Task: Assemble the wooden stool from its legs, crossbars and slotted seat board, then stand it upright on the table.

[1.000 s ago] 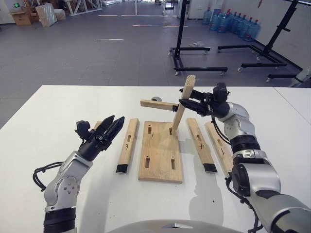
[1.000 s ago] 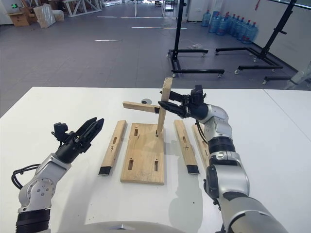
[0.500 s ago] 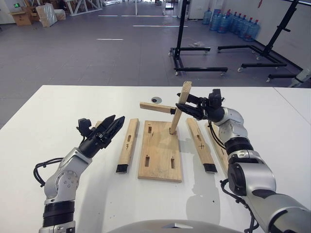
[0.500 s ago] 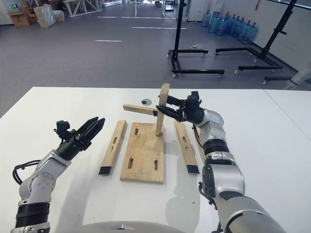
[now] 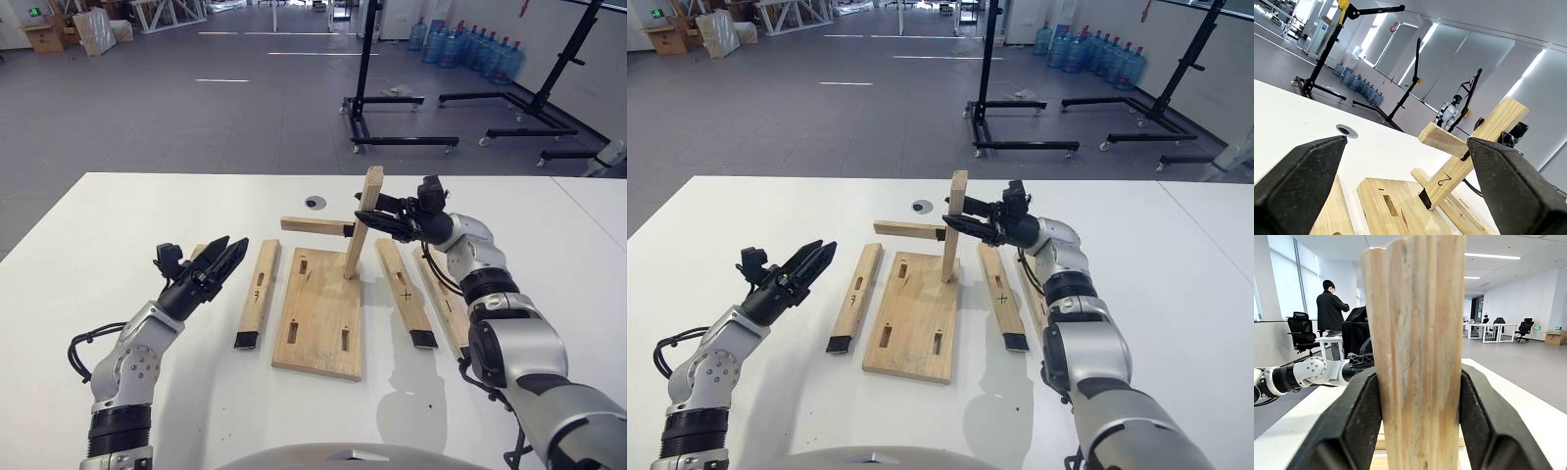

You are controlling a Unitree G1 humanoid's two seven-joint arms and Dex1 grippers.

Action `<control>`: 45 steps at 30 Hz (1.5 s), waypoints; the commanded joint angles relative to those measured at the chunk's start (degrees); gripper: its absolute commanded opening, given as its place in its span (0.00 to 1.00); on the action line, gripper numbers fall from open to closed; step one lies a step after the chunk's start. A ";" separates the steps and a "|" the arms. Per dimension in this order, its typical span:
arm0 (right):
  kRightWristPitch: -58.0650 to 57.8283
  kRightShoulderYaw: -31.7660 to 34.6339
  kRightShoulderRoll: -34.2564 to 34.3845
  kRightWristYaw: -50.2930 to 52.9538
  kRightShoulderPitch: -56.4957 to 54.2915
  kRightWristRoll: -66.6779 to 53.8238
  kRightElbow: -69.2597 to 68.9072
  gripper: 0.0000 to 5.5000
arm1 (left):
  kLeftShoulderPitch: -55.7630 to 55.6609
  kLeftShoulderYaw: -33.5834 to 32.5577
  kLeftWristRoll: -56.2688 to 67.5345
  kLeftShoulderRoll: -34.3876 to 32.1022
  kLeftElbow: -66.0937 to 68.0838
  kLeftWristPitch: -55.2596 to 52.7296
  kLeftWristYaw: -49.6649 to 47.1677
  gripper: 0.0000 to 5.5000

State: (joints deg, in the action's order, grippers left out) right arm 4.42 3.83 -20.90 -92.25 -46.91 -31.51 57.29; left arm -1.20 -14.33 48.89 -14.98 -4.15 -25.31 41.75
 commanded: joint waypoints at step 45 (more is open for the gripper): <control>0.36 10.49 -2.76 9.40 -4.86 3.59 -11.03 0.83 | 0.12 1.10 -2.95 4.47 0.64 3.11 -1.06 0.82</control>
State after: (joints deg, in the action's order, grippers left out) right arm 5.05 13.85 -24.15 -83.37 -51.36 -26.90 49.11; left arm -1.03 -13.39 46.76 -10.62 -3.64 -22.72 41.04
